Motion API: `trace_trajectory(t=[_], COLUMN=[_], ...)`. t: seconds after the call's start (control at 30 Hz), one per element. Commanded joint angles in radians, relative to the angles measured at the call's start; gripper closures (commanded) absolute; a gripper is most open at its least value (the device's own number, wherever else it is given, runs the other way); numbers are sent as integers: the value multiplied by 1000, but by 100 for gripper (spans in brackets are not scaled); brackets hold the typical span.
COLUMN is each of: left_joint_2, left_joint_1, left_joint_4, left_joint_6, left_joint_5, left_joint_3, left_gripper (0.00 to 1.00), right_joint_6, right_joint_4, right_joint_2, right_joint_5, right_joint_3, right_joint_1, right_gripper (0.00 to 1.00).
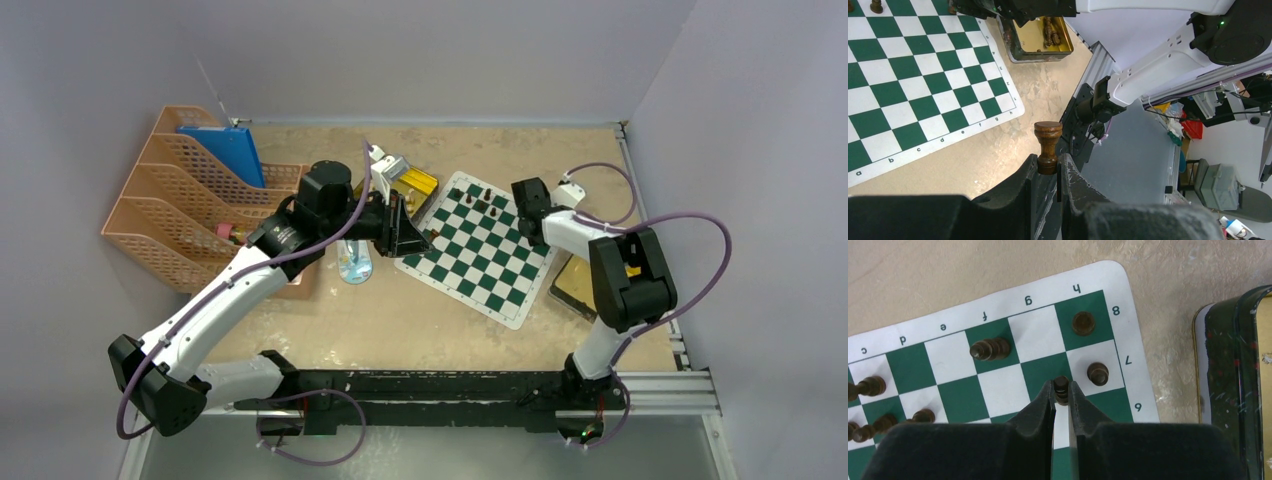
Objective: Set up the chess pieces on the board
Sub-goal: Place the chess piece on the chessboard.
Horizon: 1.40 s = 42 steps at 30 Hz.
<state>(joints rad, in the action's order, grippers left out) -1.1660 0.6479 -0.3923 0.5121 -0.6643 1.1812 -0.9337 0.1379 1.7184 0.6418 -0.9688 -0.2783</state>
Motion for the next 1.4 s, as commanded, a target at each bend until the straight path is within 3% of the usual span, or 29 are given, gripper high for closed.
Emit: trace_trajectory(t=[0.0, 0.6, 1.37], left_joint_2=[13, -6, -41], left_joint_1=[-4, -5, -4], left_joint_4=[-1, 6, 51], left_joint_6=[-15, -11, 3], left_joint_5=[7, 6, -14], left_joint_3=[11, 6, 12], left_gripper=[100, 100, 100], right_joint_6=[-31, 0, 12], right_joint_4=[-31, -77, -60], right_joint_2=[11, 50, -10], right_joint_5=[83, 93, 94], right_joint_3=[-48, -55, -42], right_joint_1=[0, 1, -5], right_gripper=[99, 97, 82])
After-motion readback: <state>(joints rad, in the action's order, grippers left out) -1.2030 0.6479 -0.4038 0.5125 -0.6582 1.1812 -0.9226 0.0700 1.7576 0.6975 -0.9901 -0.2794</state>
